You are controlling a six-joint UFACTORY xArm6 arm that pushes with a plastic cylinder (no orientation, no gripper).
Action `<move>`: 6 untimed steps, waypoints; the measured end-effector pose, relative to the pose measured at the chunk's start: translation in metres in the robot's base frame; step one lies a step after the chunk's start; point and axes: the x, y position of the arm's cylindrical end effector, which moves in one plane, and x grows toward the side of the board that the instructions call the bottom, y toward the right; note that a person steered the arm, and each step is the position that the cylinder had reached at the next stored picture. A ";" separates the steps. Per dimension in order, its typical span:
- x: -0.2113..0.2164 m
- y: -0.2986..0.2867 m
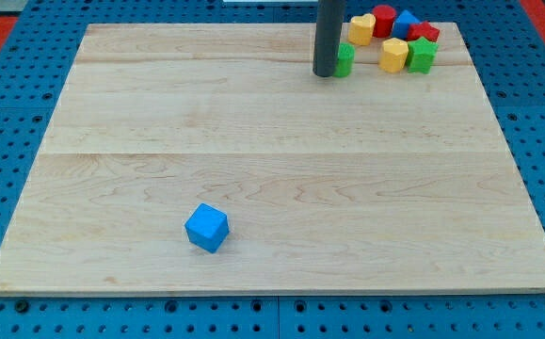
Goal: Move the green circle into the group of blocks
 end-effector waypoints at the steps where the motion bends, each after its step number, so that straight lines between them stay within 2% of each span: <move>1: -0.015 0.008; 6: -0.077 0.033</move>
